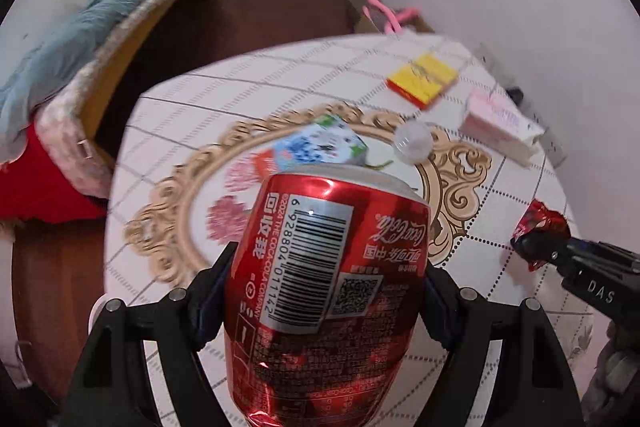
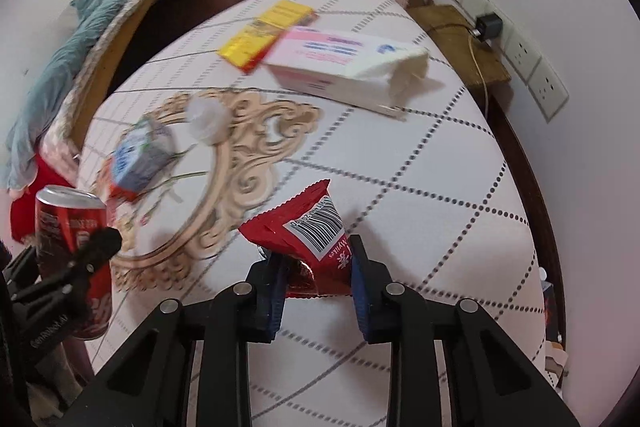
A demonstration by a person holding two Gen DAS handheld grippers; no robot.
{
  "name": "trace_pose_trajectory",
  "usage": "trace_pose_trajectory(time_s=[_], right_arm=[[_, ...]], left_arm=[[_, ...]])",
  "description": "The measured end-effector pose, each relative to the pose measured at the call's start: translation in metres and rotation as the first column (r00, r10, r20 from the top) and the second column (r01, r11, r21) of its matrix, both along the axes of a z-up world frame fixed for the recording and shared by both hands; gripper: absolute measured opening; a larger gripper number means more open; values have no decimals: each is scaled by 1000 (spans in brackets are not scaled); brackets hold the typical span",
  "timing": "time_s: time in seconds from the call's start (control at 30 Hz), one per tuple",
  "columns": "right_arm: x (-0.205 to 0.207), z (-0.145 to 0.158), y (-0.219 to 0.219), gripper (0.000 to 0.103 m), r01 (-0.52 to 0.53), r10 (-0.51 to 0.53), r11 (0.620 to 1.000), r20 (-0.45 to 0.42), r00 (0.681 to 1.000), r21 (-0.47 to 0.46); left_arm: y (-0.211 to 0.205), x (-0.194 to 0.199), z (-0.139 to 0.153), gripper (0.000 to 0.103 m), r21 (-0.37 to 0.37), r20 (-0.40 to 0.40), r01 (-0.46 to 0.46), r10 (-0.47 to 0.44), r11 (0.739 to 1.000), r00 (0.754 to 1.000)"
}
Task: Collect trash
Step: 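Grasp the red cola can with the left tool, then carry the can and red packet over the bin and open both tools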
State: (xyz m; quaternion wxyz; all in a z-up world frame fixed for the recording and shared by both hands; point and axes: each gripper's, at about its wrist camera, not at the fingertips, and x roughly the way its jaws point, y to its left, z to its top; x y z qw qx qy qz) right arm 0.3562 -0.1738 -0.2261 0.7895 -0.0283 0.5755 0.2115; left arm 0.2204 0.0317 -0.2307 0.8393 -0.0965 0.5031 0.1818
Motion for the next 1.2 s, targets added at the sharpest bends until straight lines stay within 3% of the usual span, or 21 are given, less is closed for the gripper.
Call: trace_pose_trajectory(time_s=[0.37,0.53,0.7,0.83,0.93,1.03,1.2], right_arm=[[-81,82,61,30,-207,195,970,100,976,130],[-126,114,114,30,-323,303,924,123,945,203],[-180,127,185,30,-454,441,851,110,891,264],[-226,117,243,30,-540,542,796,75,837,273],[-253,94,287,30,-593,604,766,36,796,248],[-278,56,334,30,-634,650,749,-27,760,194],[-301,-13,392,30,-674,680,733,-127,722,90]], left_arm=[[65,-91,85,78,22,150,-156,151,987,977],[106,-144,120,78,71,196,-248,230,966,953],[163,-212,133,78,69,204,-383,362,921,909],[204,-257,117,78,38,176,-475,462,879,869],[238,-285,89,78,-12,132,-540,536,842,834],[269,-303,50,78,-79,69,-582,586,810,807],[306,-310,-24,78,-156,-39,-609,611,778,791]])
